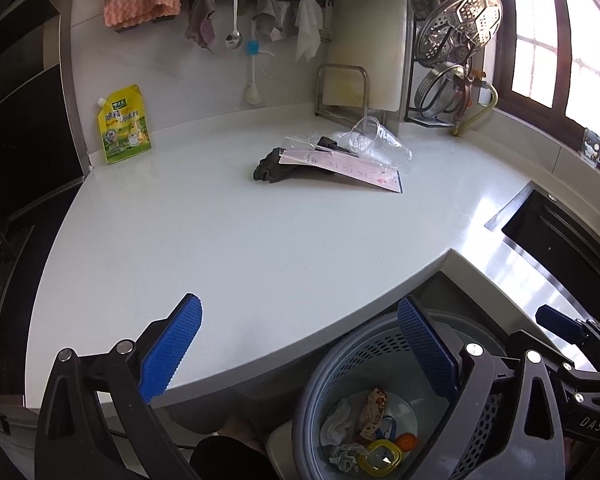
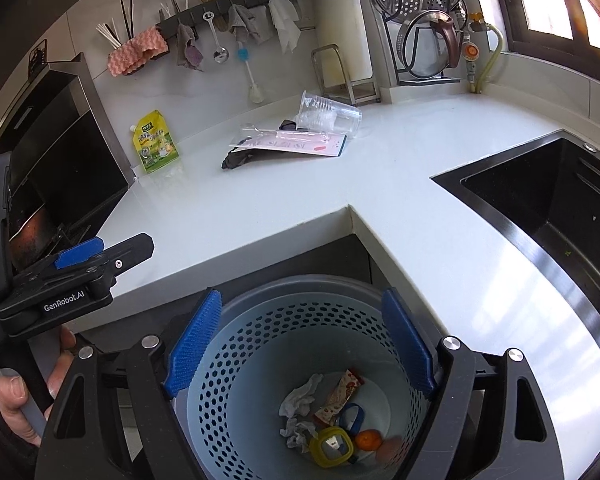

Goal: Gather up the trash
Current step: 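Move both open tools back toward the cup and pink package on the counter, then grasp the clear plastic cup by its rim with the right tool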

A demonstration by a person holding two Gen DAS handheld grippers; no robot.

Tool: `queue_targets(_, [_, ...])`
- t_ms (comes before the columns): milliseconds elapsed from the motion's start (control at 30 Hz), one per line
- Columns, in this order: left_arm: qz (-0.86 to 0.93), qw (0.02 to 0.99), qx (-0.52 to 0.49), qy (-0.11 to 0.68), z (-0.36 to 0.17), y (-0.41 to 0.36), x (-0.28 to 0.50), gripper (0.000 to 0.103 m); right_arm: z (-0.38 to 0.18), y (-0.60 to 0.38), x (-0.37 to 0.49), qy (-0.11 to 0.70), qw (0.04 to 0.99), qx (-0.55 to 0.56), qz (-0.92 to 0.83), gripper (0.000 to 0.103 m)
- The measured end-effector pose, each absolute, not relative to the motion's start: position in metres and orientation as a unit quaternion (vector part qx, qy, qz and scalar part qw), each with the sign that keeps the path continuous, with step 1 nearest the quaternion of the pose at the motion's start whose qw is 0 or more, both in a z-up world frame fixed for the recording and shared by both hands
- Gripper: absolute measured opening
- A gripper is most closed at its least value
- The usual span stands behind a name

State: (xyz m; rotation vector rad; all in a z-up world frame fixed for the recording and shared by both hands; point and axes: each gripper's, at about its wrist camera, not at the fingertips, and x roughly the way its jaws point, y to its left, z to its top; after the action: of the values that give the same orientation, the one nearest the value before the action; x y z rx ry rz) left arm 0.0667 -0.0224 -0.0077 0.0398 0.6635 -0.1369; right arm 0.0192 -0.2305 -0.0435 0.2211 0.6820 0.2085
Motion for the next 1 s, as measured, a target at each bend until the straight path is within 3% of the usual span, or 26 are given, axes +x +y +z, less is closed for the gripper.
queue_targets(1000, [-0.02, 0.947, -0.01, 0.321, 0.001, -0.004, 0.213, 0.097, -0.01, -0.22, 0.2, 0.324, 0.941, 0.093, 0.032, 0.079])
